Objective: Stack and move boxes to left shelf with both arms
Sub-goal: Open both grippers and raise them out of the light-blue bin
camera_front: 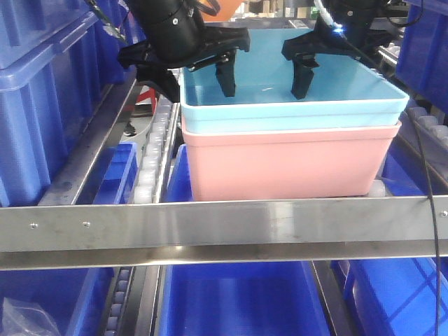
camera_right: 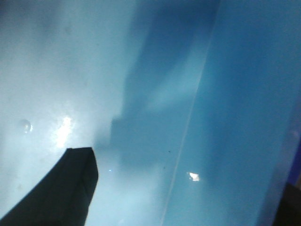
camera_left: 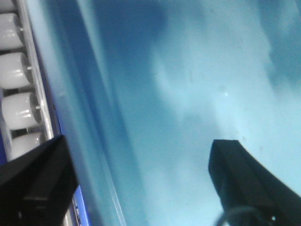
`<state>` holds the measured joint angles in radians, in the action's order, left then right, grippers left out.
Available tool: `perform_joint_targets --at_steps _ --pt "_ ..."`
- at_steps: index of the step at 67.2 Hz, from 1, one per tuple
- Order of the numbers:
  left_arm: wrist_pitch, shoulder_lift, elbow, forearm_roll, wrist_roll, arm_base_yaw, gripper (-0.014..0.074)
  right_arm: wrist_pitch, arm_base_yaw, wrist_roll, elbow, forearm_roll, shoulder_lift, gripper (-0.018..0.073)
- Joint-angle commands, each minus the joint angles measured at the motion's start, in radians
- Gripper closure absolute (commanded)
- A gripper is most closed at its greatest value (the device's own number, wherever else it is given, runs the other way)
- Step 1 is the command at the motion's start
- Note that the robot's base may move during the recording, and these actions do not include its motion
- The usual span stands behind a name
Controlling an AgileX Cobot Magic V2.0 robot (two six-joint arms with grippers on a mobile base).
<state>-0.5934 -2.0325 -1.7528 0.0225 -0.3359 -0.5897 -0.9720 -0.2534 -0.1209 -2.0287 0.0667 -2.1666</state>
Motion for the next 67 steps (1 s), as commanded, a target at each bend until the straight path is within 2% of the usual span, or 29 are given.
perform_joint_targets --at_steps 1,15,29,56,62,67 --pt "0.092 0.081 -0.047 -0.042 0.01 -0.025 0.0129 0.047 -0.009 -0.017 -0.042 0.076 0.095 -0.0054" --pt "0.033 0.128 -0.047 -0.042 0.01 -0.025 0.0129 0.001 0.036 -0.016 -0.042 0.076 0.142 -0.0054" --pt "-0.073 0.17 -0.047 -0.035 0.01 -0.025 0.0129 -0.064 0.08 -0.016 -0.042 0.076 0.19 -0.0054" --pt "-0.277 0.256 -0.047 0.03 0.01 -0.025 0.0141 -0.117 0.086 -0.016 -0.041 0.077 0.288 -0.0054" --pt "-0.283 0.289 -0.047 0.026 0.01 -0.033 0.0192 -0.152 0.086 -0.016 -0.039 0.077 0.304 -0.0032" --pt "-0.283 0.318 -0.047 0.026 0.01 -0.053 0.0272 -0.182 0.086 -0.016 -0.036 0.077 0.313 0.0048"
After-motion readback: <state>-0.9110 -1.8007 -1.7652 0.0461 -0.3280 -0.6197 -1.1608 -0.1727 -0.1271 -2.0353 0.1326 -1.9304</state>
